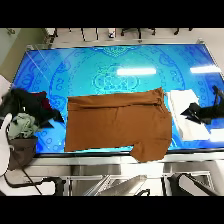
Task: Fold the shirts.
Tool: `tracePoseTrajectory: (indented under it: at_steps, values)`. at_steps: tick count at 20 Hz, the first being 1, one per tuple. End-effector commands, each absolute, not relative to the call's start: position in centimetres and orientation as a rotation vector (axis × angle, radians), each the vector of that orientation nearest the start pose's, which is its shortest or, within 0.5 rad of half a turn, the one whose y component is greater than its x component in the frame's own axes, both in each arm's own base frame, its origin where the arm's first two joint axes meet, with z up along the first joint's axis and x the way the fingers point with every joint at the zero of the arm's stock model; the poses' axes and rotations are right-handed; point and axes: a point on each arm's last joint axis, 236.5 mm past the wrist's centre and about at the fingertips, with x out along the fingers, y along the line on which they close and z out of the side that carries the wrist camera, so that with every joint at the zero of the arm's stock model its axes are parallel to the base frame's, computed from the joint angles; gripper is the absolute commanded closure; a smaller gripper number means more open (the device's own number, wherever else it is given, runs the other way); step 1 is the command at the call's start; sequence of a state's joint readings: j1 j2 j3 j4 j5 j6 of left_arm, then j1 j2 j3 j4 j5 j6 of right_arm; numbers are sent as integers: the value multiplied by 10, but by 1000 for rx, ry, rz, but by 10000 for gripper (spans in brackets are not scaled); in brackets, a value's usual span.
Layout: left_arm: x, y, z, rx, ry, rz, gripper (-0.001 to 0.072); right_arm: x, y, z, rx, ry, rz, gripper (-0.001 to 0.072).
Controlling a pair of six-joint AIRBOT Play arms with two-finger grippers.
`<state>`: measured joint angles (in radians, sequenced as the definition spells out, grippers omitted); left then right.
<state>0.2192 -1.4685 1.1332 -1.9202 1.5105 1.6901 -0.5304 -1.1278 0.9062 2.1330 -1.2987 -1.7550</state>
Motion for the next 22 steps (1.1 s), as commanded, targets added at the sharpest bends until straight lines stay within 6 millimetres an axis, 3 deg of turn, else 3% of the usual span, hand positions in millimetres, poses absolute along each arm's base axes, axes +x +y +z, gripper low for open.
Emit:
tracePoseTrajectory:
  at_steps: [1,4,7,10,12,14,15,19,22]
  values:
    - [246,-31,-88,-583,1743,-208,1,283,-27,-8,820,1230,13,323]
    - [228,-30,-104,-602,1757,-199,1,276,-22,-14,817,1253,31,322]
    - [223,-37,-114,-628,1749,-199,2,277,-22,-14,811,1249,34,317]
    - [235,-54,-108,-703,1688,-258,15,276,-21,-14,811,1252,36,317]
    - [239,-58,-100,-698,1674,-309,352,271,-19,-14,808,1275,44,317]
    - [238,-60,-94,-683,1682,-348,606,260,-24,-22,771,1321,25,318]
    - [237,-60,-94,-680,1683,-358,690,253,-27,-27,763,1349,2,318]
    - [235,-61,-93,-679,1689,-362,690,218,-25,-59,773,1476,-75,316]
    - [236,-60,-94,-677,1687,-359,690,187,-8,-84,820,1573,-77,317]
